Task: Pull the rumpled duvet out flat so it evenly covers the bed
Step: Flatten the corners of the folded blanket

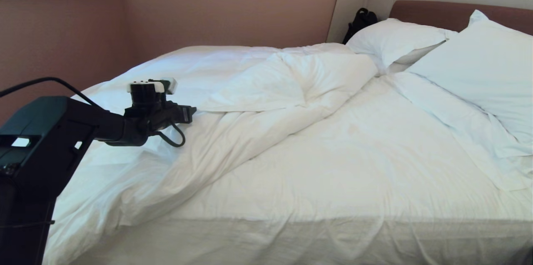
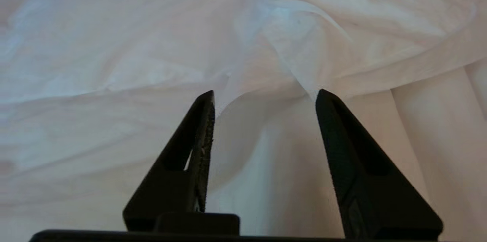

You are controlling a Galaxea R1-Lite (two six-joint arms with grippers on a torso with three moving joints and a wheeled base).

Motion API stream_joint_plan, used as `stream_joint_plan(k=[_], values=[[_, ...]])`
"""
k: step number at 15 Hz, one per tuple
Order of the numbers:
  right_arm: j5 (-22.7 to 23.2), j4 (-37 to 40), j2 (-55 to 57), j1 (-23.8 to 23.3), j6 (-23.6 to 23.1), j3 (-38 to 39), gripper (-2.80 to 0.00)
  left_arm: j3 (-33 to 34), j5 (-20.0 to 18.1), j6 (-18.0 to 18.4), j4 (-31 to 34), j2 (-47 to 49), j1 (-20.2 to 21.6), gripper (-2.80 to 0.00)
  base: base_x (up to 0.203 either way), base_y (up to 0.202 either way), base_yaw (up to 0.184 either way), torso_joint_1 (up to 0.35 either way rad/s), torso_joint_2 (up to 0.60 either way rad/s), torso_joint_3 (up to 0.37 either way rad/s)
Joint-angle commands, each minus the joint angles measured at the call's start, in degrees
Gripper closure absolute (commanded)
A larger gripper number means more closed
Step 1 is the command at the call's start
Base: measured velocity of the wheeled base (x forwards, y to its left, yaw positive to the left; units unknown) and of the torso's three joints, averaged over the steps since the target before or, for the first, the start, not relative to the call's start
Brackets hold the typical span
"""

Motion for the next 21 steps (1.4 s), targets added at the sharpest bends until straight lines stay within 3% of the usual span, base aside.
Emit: stream_joint_plan(k=[1, 5, 8, 15, 21], values=[[0.04, -0.01, -0.02, 0.00, 0.00, 0.00, 0.00, 0.47, -0.11, 0.46, 0.22, -1.46, -0.08, -2.80, 0.000, 0.000, 0.000, 0.000, 0.00, 0.000], [0.04, -0.01, -0.02, 0.00, 0.00, 0.00, 0.00, 0.24, -1.20, 0.55, 5.22, -2.67, -0.16, -2.80, 0.000, 0.000, 0.000, 0.000, 0.00, 0.000], [0.04, 0.00, 0.04, 0.00, 0.00, 0.00, 0.00, -3.97, -1.23, 0.60, 7.68, 0.50, 0.11, -2.80, 0.000, 0.000, 0.000, 0.000, 0.00, 0.000], [0.04, -0.01, -0.01, 0.00, 0.00, 0.00, 0.00, -10.14, -1.25, 2.51, 7.84, 7.37, 0.77, -2.80, 0.000, 0.000, 0.000, 0.000, 0.00, 0.000], [0.04, -0.01, 0.06, 0.00, 0.00, 0.00, 0.00, -7.28, -1.18, 3.42, 5.04, 8.20, 0.82, -2.80, 0.000, 0.000, 0.000, 0.000, 0.00, 0.000]])
